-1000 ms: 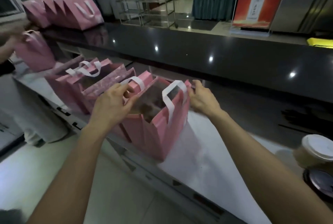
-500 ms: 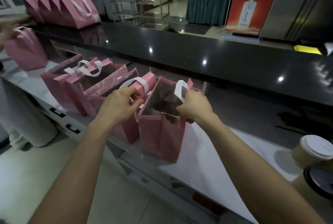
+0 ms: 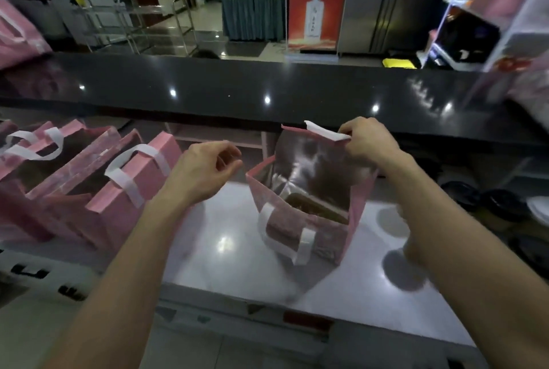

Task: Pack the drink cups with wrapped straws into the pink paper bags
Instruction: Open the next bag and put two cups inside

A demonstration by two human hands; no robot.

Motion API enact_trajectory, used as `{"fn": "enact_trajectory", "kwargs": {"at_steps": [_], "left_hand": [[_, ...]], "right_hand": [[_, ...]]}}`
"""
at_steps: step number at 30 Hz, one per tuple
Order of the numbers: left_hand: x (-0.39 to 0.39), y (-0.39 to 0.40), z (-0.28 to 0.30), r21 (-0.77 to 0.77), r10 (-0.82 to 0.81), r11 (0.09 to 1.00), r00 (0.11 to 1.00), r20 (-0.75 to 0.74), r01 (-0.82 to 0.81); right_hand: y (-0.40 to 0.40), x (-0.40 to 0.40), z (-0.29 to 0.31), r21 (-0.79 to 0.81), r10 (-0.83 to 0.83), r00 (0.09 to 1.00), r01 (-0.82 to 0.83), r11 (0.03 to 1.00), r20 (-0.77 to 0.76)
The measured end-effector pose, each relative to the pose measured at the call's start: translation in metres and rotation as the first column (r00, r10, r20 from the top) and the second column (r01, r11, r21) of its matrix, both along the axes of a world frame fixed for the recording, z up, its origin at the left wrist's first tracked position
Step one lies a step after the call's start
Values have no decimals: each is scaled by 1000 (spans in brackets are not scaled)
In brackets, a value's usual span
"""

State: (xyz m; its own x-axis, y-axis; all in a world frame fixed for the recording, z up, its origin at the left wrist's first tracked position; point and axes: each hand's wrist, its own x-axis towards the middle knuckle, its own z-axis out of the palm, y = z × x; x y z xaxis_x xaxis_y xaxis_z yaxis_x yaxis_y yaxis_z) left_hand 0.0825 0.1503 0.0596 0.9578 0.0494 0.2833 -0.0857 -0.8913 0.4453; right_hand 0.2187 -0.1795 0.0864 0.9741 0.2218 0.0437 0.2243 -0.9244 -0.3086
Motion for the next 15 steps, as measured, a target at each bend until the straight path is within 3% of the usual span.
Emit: {"fn": "enact_trajectory", "kwargs": {"at_steps": [10,15], "left_hand": [[47,-84,-2,3,-184,983,983,-26,184],[64,-109,-4,40,-217,975,975,-41,218]], "right_hand": [[-40,25,-2,20,159,980,-157,987,-117],[-64,23,-1,72,153,987,-149,986,-53]]}}
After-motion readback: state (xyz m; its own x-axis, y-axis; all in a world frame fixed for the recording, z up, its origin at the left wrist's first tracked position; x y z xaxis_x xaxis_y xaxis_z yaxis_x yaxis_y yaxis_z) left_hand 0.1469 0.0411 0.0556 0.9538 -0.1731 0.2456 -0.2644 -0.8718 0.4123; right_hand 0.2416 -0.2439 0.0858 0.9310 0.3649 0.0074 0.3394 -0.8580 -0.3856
